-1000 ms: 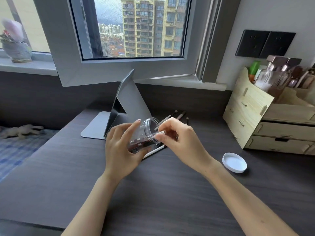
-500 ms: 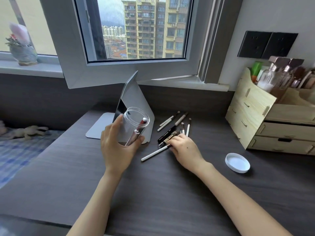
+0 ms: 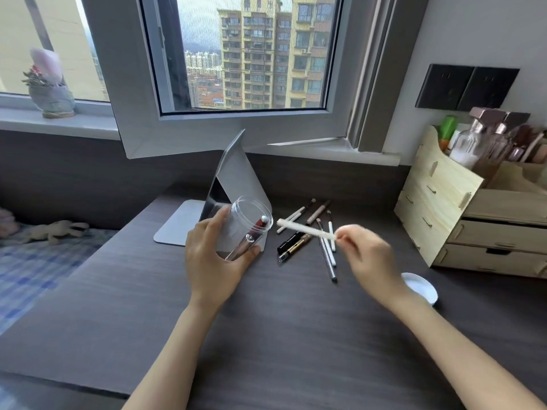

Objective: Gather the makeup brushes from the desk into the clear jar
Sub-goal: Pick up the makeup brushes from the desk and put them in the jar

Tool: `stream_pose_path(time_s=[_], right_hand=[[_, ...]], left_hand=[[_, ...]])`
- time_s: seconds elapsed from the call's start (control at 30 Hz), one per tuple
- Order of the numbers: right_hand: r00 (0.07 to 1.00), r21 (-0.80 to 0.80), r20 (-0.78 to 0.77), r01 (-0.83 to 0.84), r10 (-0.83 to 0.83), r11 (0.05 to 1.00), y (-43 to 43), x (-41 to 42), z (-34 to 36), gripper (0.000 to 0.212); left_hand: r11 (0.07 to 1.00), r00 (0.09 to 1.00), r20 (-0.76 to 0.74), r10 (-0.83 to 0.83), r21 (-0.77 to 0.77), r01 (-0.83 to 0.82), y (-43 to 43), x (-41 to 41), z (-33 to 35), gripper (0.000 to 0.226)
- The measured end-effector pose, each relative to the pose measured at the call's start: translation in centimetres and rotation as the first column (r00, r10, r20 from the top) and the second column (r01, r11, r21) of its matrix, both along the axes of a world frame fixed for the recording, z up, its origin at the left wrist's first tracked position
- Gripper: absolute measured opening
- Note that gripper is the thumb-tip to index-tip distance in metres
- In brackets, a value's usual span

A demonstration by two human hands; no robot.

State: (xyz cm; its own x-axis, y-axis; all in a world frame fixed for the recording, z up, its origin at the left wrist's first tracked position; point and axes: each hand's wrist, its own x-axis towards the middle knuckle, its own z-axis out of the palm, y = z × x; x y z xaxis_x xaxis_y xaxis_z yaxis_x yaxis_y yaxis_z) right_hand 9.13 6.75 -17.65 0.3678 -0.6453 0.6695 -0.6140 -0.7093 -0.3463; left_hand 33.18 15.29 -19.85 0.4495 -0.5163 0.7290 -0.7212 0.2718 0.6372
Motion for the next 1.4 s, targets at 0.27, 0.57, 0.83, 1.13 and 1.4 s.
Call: stream_pose_path(time_s=[0.27,0.57,0.83,1.13,1.4], right_hand=[[0.997,-0.187,-0.063,-0.049,0.038,0.981,3.5,-0.3,5.1,0.023],[0.991,0.065,-0.103,-0.083,0.090,0.994,3.3,4.8,3.2,0.033],[0.998,0.233,-0.054,0.043,-0.031,0.972,-2.3,4.7,0.5,0.019],[0.609,-0.156,-0.785,-0.024,-0.109,0.987,-4.8,7.3,-1.8,0.020],[0.828,-0.184,-0.561,-0.118,-0.006,0.976,-3.8,5.4,-1.2,0.014]], left_hand=[[0.996,0.938,0.336,-0.085,0.018,0.084,0.0,-1.0,-0.6,0.070],[0.983,0.909,0.374,-0.184,0.087,0.163,0.1,-1.3,-0.9,0.075],[0.999,0.995,0.094,-0.034,0.039,0.031,-0.2,-0.4,-0.7,0.078],[1.000,0.999,-0.028,0.026,0.002,-0.026,0.0,-0.1,-0.1,0.074],[1.000,1.000,0.005,0.010,0.011,-0.010,-0.1,-0.1,-0.2,0.074]])
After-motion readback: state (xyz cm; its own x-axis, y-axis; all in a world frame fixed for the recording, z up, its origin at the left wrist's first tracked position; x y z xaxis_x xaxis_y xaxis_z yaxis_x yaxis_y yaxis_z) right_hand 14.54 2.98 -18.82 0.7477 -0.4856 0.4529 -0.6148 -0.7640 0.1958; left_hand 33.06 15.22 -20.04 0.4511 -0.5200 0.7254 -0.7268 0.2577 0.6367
